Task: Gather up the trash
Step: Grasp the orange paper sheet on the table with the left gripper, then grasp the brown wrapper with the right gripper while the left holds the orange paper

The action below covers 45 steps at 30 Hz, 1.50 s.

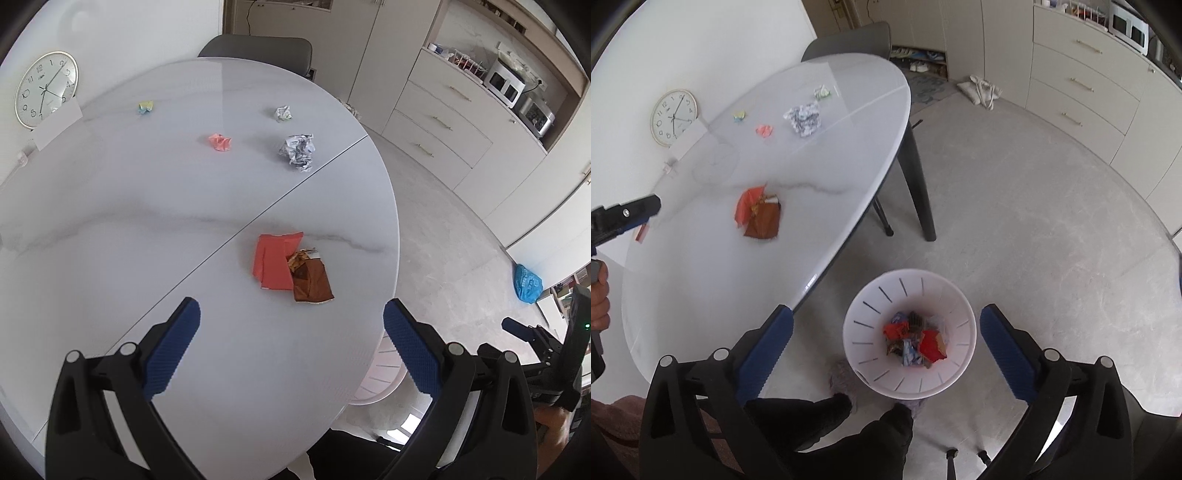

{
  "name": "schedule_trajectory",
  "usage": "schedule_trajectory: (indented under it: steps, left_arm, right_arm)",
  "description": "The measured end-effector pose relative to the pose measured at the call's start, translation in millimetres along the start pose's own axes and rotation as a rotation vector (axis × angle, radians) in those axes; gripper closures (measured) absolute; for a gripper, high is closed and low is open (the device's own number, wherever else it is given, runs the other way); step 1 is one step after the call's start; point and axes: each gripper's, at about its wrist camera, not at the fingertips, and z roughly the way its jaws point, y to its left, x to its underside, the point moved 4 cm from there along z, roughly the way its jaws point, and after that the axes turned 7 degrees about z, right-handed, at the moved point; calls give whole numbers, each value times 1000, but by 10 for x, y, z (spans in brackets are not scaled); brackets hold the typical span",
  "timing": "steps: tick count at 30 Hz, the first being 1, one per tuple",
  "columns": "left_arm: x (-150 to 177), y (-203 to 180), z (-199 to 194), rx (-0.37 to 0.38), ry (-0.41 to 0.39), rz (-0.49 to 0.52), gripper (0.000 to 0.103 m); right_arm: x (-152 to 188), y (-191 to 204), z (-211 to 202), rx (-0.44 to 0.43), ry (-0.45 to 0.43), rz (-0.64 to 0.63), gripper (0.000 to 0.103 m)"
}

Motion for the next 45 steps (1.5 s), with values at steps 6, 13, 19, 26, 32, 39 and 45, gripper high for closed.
schedule_trajectory:
  steps: [6,13,19,26,32,39,45]
  left_arm:
    - [7,149,25,-2,7,-11,8]
    - [-29,198,307,-10,33,27,8]
    - [-203,250,802,-18,73,72,9]
    - [-324,232,1296,15,136,105,26]
    - [-336,200,1487,51,158,120,43]
    - [-332,207,1560,101,161,112,60]
    - [-345,285,1504,127,140,86,64]
  right_arm:
    - [-55,149,-36,-3,-6,-3,3]
    - [-76,323,67,-11,12,-14,3]
    - [-109,448,131,-8,17,-28,3]
    - [-138,669,238,-5,20,-51,3]
    - [-204,942,393,-27,18,-88,3]
    - [-291,1301,717,-41,27,-162,3]
    - [-396,1476,942,-44,34,-145,15]
